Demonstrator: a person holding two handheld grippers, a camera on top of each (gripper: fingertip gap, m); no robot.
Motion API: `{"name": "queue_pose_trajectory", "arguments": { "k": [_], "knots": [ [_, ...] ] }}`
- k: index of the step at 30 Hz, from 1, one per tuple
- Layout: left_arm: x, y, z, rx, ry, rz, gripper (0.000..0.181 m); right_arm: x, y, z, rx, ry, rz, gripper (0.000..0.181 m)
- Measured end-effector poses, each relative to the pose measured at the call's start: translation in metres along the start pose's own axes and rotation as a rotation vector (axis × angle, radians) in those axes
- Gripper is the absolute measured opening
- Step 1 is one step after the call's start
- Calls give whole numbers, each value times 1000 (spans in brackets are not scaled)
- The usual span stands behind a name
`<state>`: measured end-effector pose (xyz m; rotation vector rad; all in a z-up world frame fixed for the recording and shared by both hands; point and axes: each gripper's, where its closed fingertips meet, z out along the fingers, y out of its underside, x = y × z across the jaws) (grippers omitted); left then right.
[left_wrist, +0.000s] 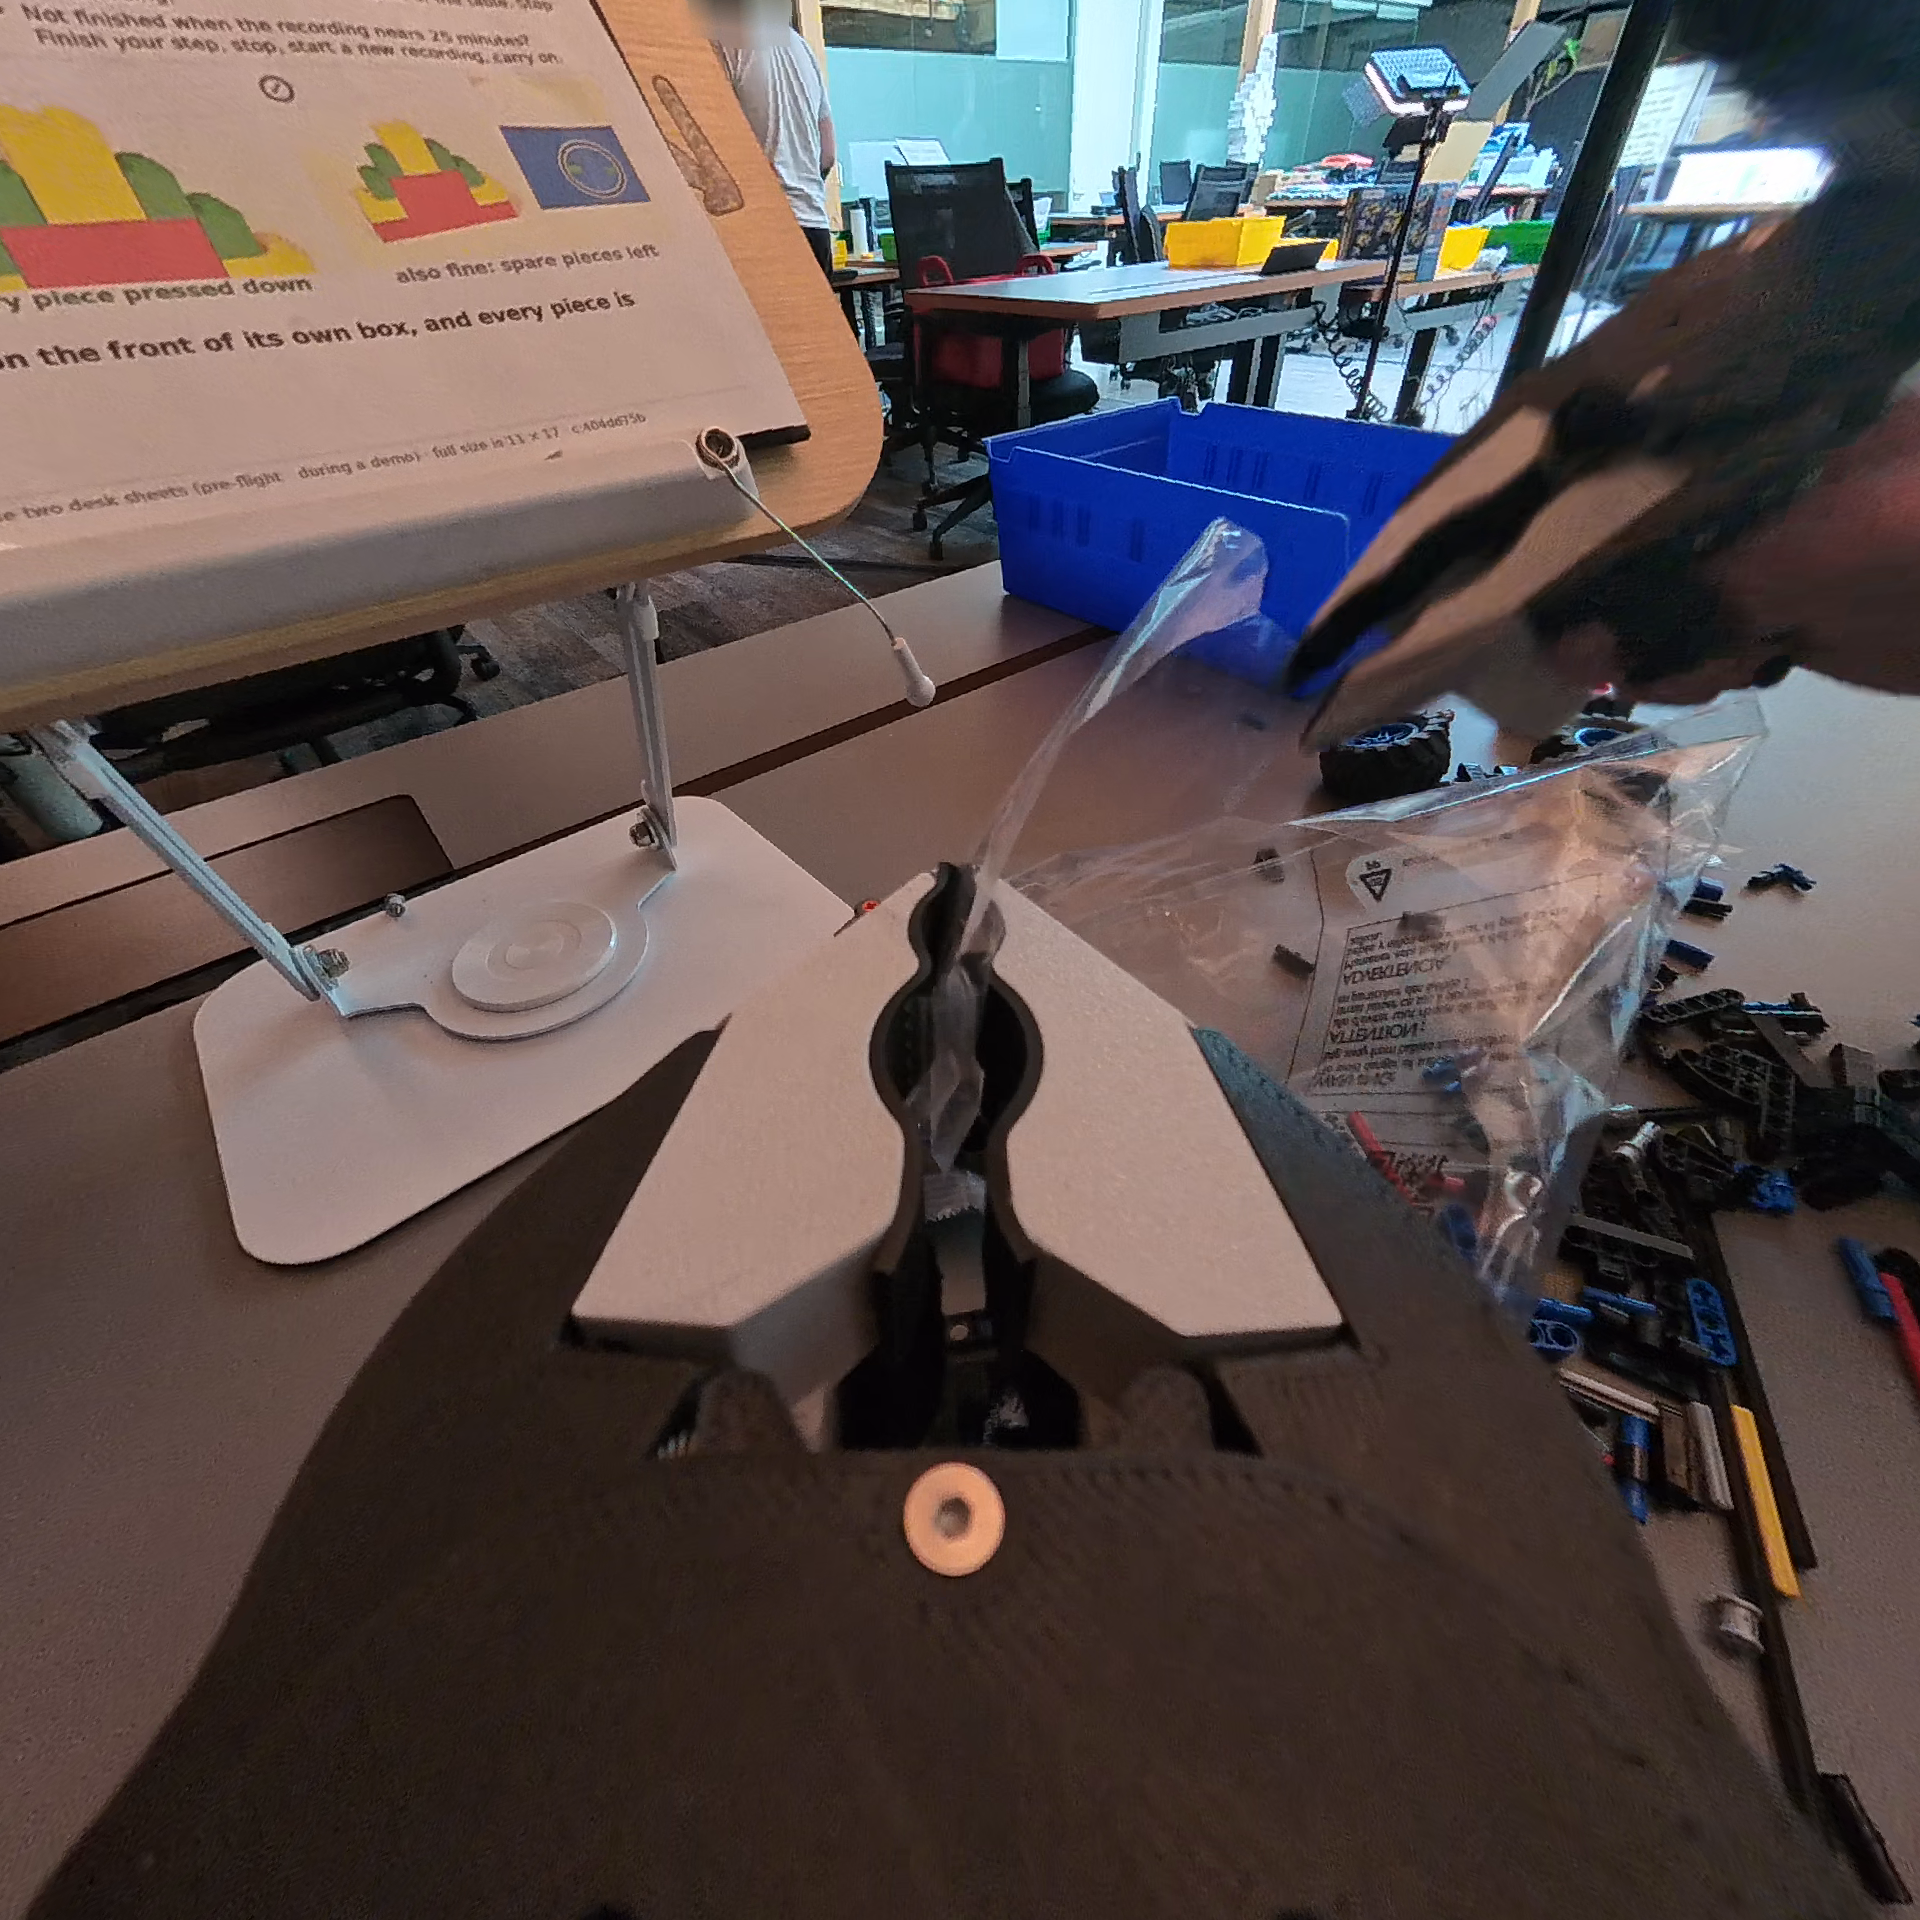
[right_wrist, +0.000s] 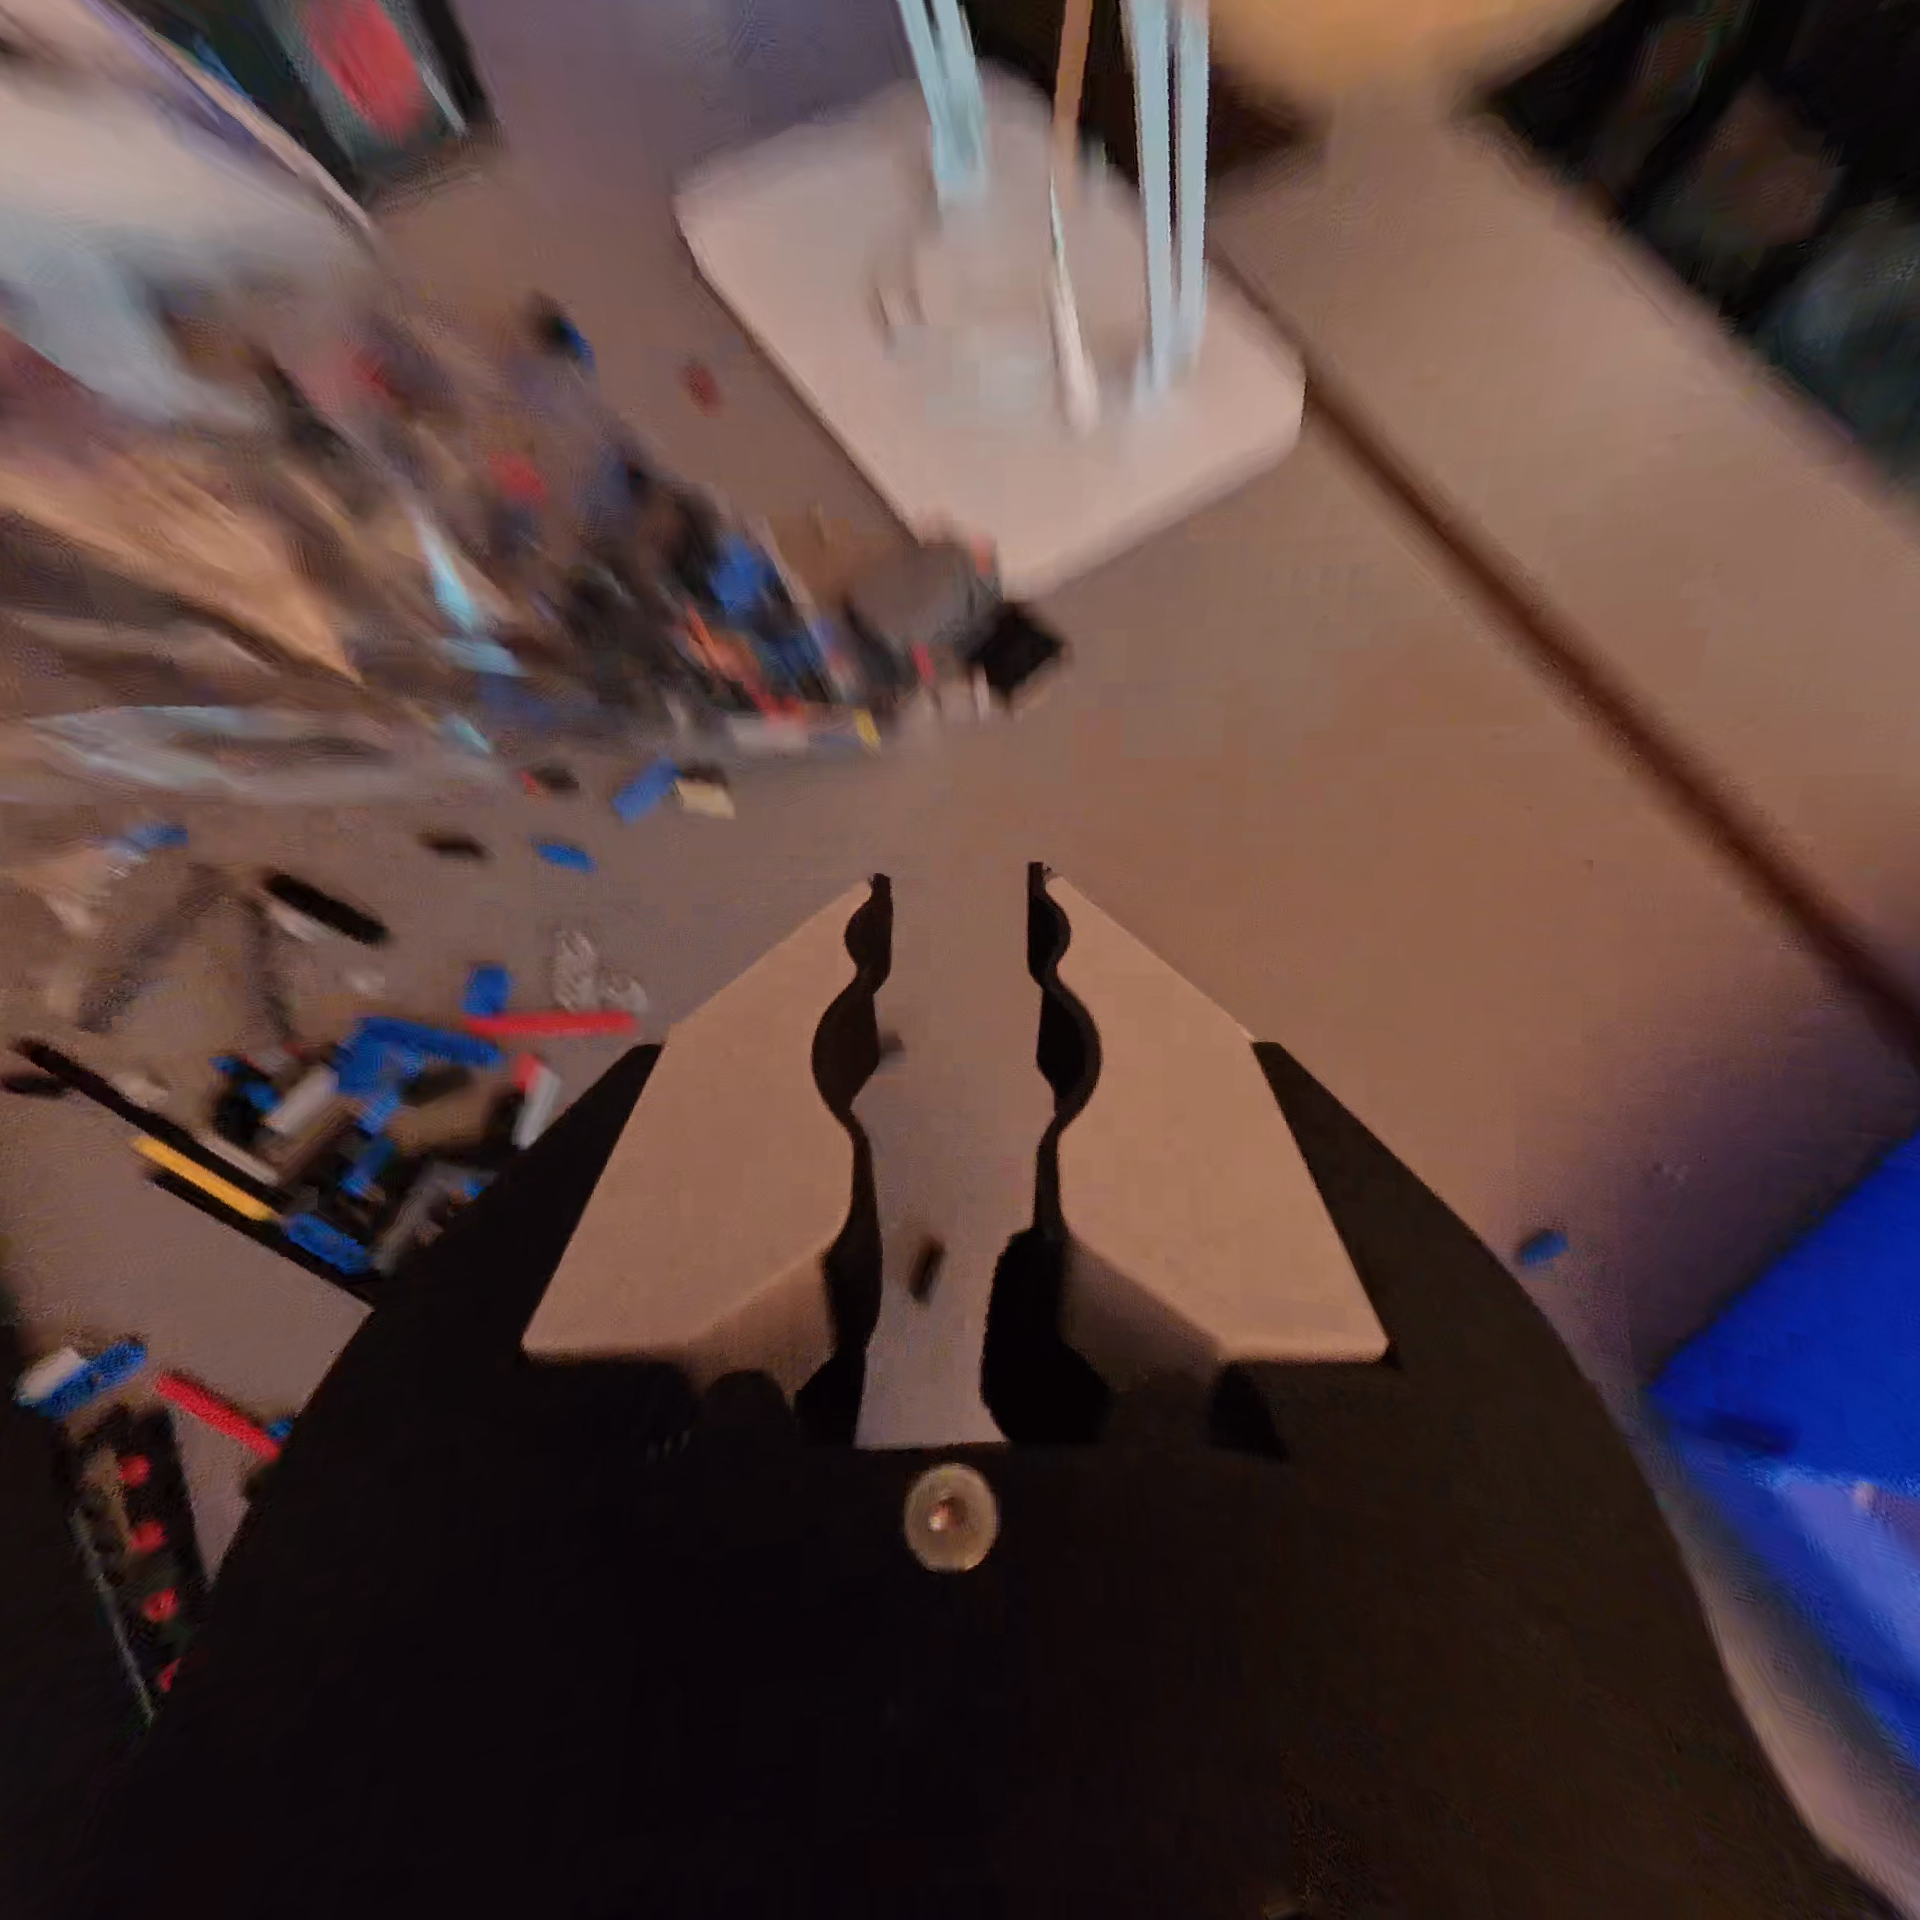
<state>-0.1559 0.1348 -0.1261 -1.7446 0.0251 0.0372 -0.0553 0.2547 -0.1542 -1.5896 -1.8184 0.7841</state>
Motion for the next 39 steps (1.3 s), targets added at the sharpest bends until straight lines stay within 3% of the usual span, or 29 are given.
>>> {"name": "queue_pose_trajectory", "arguments": {
  "k": [2, 4, 6, 11, 15, 21, 23, 26, 29, 31, 33, 36, 39],
  "knots": [
    [-1, 0, 0, 0, -2, 0, 0, 5, 42, 23, -139, -9, 35, 24],
    [-1, 0, 0, -1, -3, 1, 0, -12, 69, 40, -221, -96, 56, 23],
    [-1, 1, 0, -2, -5, 0, 0, -17, 89, 49, -323, -90, 40, 19],
    [-3, 1, -1, -1, -9, -5, 0, -20, 91, 54, -339, -73, 21, 4],
    [-3, 1, -2, 0, -9, -7, 0, -20, 91, 52, -331, -78, 27, 3],
    [-3, 0, -3, 3, -9, -7, 0, -17, 72, 42, -239, -73, -11, 3],
    [-3, 0, -2, 3, -9, -7, 0, -22, 37, 21, -94, -82, -16, 3],
    [-1, 0, -1, 1, -4, 1, 0, -60, -43, -28, 201, -173, -89, 3],
    [2, 1, 0, -3, 2, 9, 0, -109, -86, -40, 275, -235, -233, 3],
    [1, 1, 0, -3, 1, 8, 0, -124, -86, -20, 192, -223, -311, 9],
    [0, 3, -1, -8, -6, 10, 0, -124, -79, -1, 131, -197, -336, 26],
    [-2, 2, -2, -4, -8, 5, 0, -120, -86, -10, 247, -226, -270, 24],
    [0, 2, 0, -7, -1, 10, 0, -87, -83, -28, 323, -168, -183, 24]
  ]
}}
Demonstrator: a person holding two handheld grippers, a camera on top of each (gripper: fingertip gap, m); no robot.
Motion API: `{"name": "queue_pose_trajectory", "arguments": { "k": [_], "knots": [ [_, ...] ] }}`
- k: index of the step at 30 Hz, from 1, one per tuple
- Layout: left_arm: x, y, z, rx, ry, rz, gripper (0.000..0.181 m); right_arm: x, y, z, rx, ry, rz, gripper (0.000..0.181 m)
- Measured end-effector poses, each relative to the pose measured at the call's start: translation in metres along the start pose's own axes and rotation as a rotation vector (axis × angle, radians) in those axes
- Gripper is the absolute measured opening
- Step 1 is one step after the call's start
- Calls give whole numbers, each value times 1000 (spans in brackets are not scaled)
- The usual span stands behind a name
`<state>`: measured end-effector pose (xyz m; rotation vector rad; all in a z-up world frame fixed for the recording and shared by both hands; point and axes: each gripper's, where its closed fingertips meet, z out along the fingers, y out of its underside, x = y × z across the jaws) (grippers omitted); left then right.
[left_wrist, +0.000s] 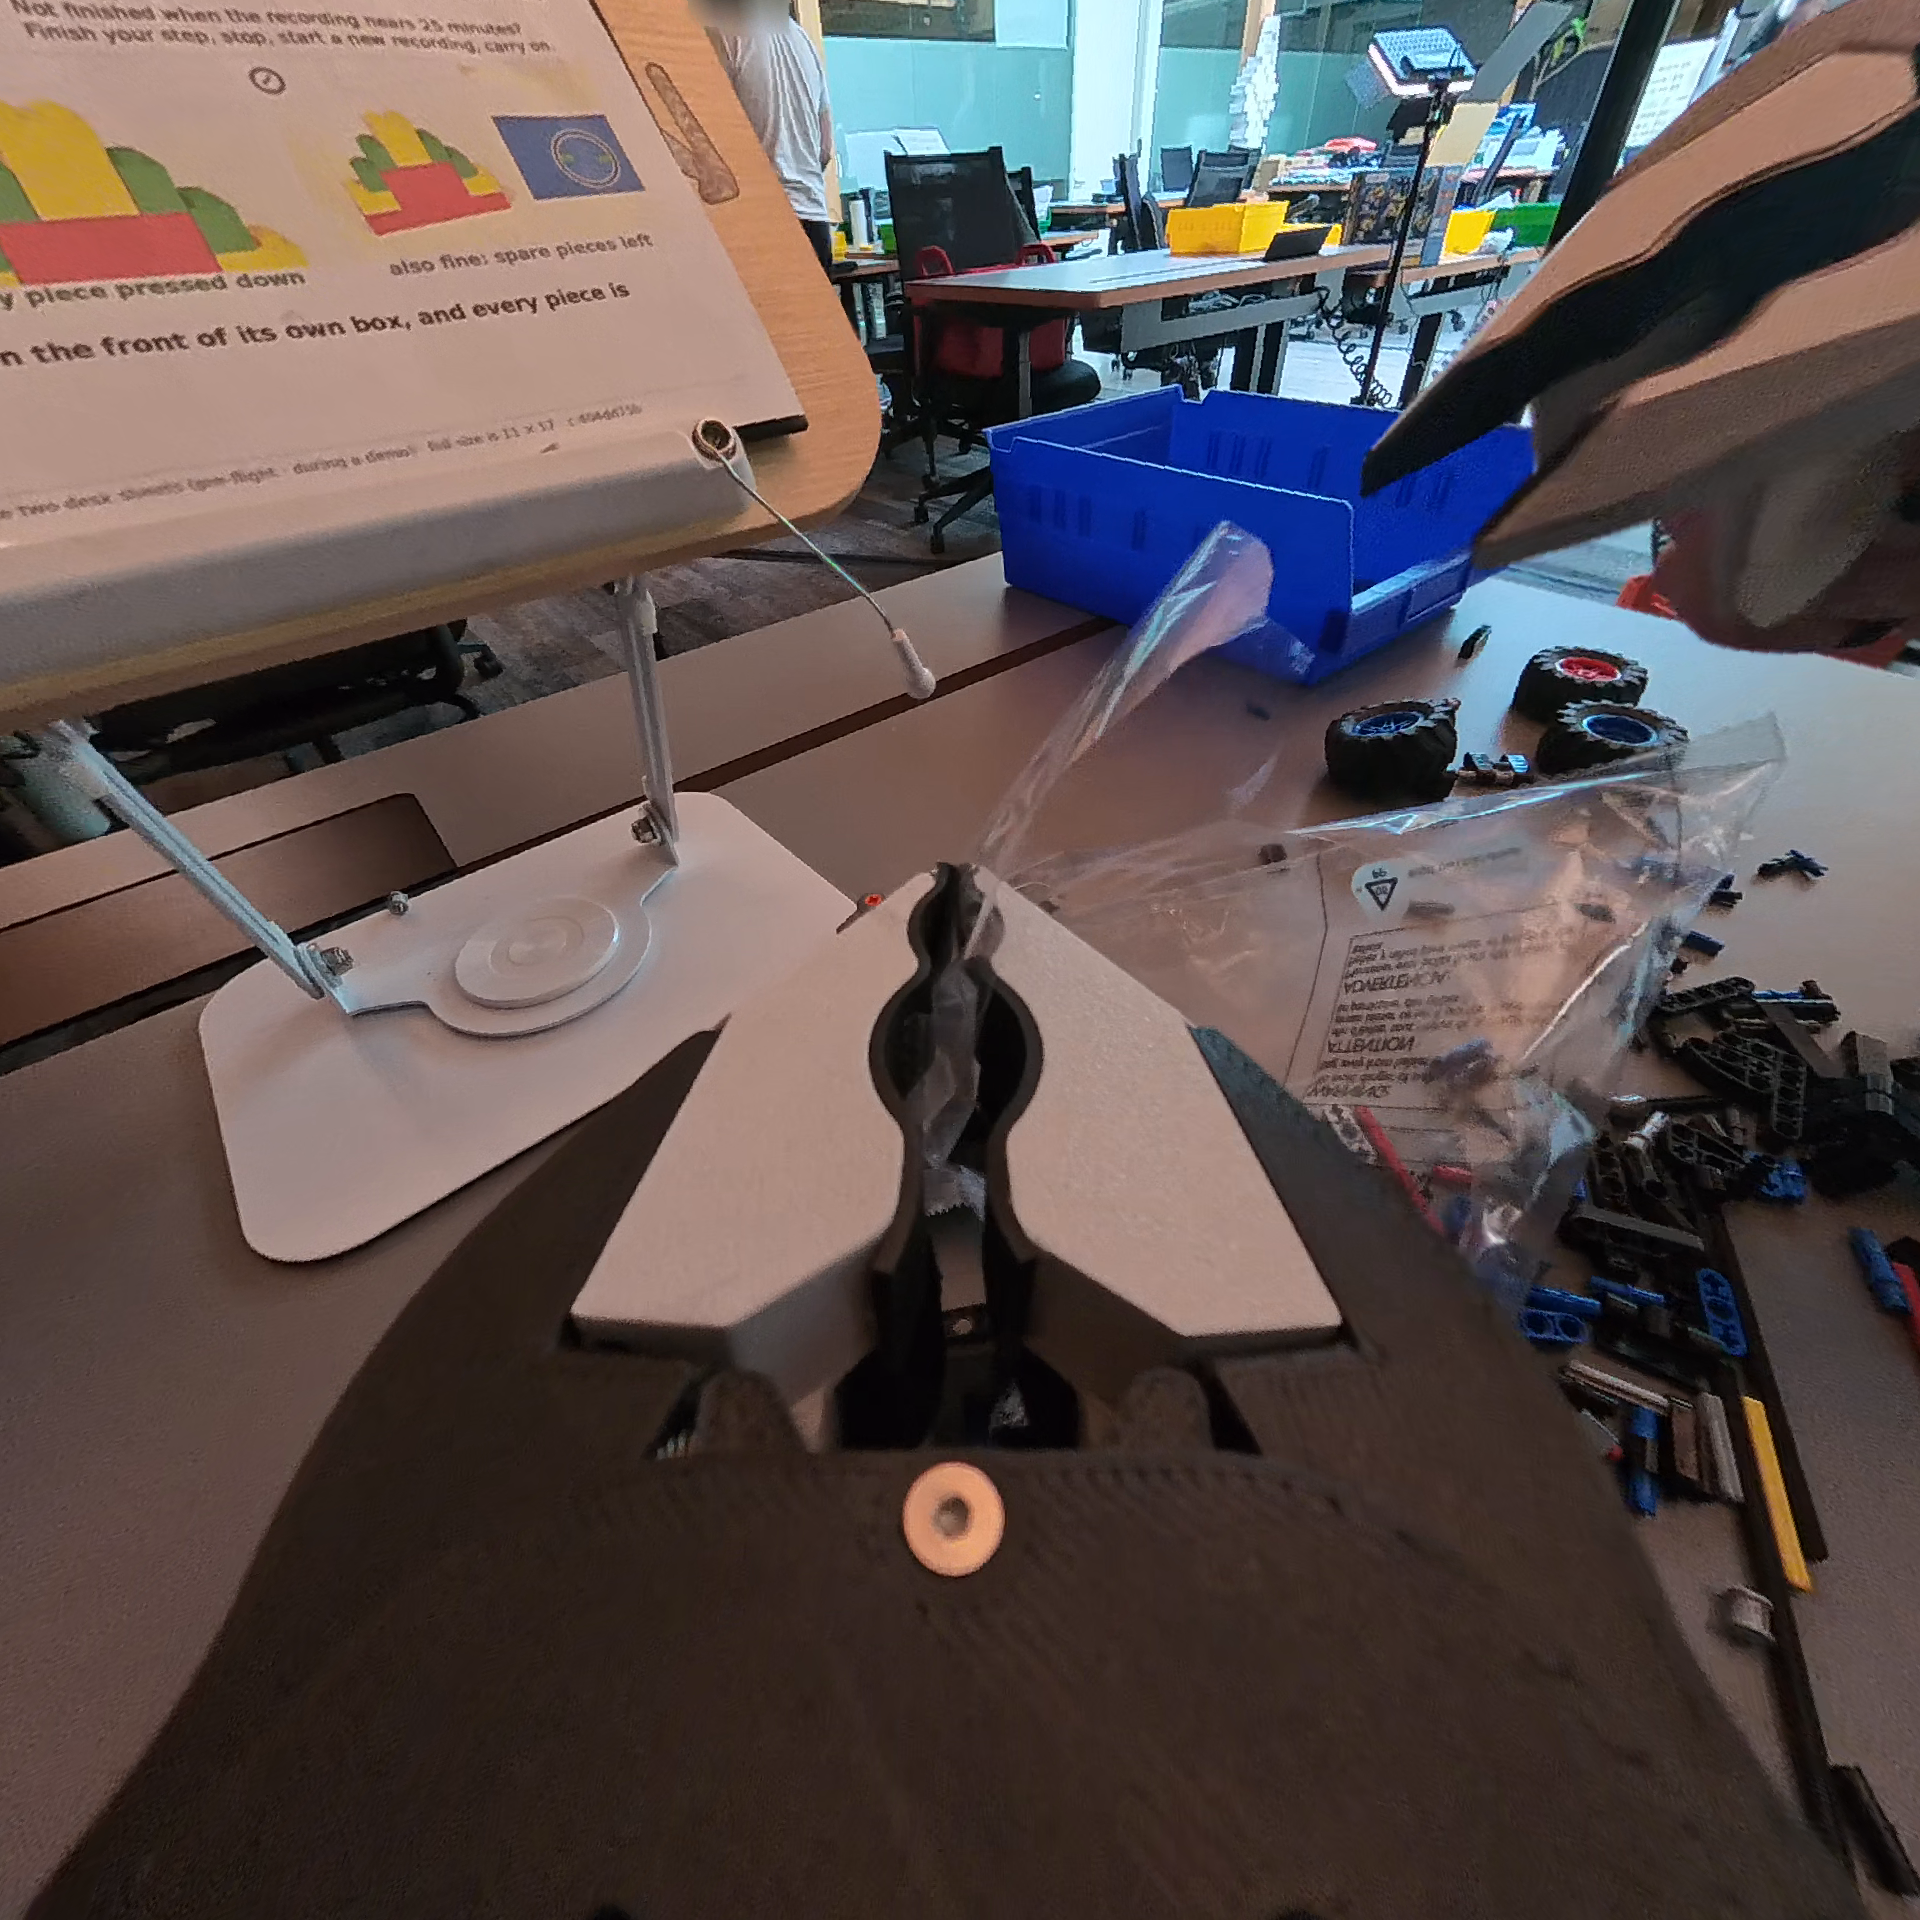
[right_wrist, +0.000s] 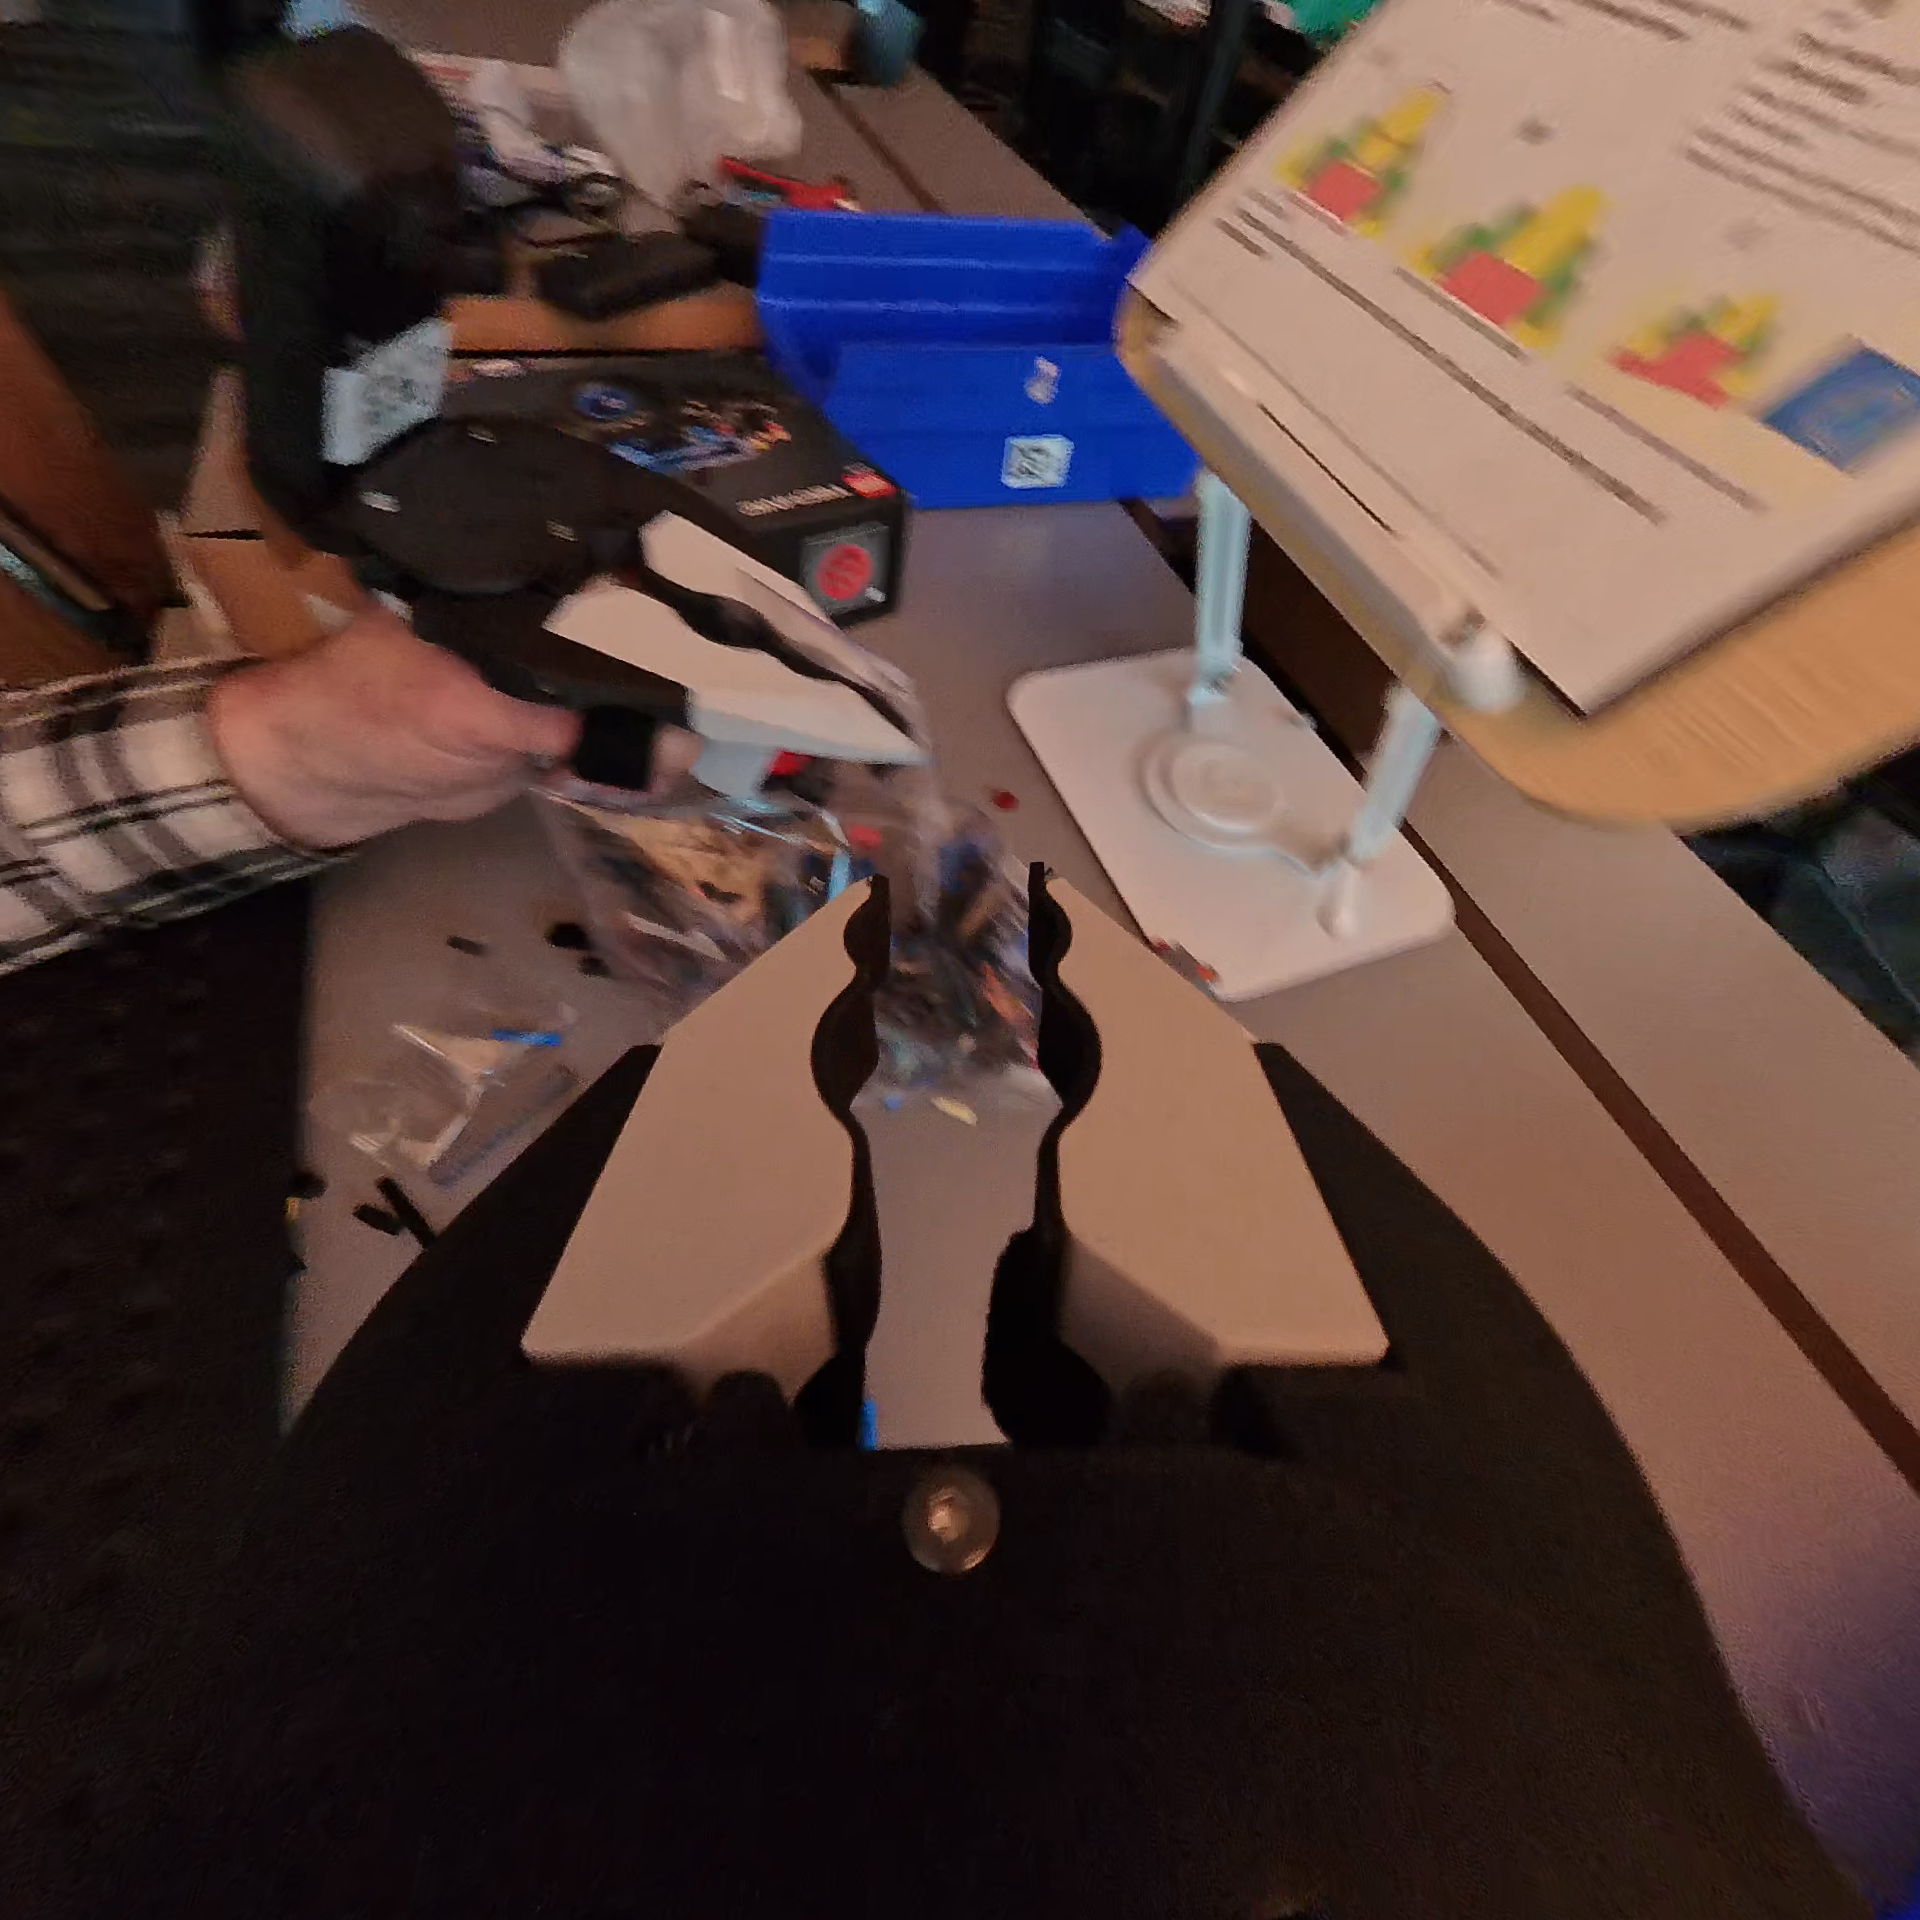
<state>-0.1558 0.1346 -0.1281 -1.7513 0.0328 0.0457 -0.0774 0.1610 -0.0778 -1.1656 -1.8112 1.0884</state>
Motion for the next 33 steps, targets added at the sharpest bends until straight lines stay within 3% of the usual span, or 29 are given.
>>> {"name": "queue_pose_trajectory", "arguments": {
  "k": [3, 5, 9, 16, 28, 30, 33],
  "knots": [
    [1, 1, 1, -3, 3, 2, 0, 42, 48, -18, -117, 115, 103, 25],
    [0, 0, 0, 0, 1, -1, 0, 67, 101, -24, -283, 188, 173, 29],
    [0, 0, 0, 0, -2, -4, 0, 84, 177, -20, -521, 241, 241, 30],
    [0, 0, -1, 2, 1, -5, 0, 92, 213, -15, -647, 286, 280, 16],
    [0, 0, 0, 4, 3, -6, 0, 87, 203, -17, -587, 251, 296, 13],
    [1, 0, 0, 4, 3, -6, 0, 82, 176, -19, -503, 241, 279, 13],
    [2, -1, 1, 2, 6, -1, 0, 53, 88, -19, -248, 163, 162, 13]
  ]
}}
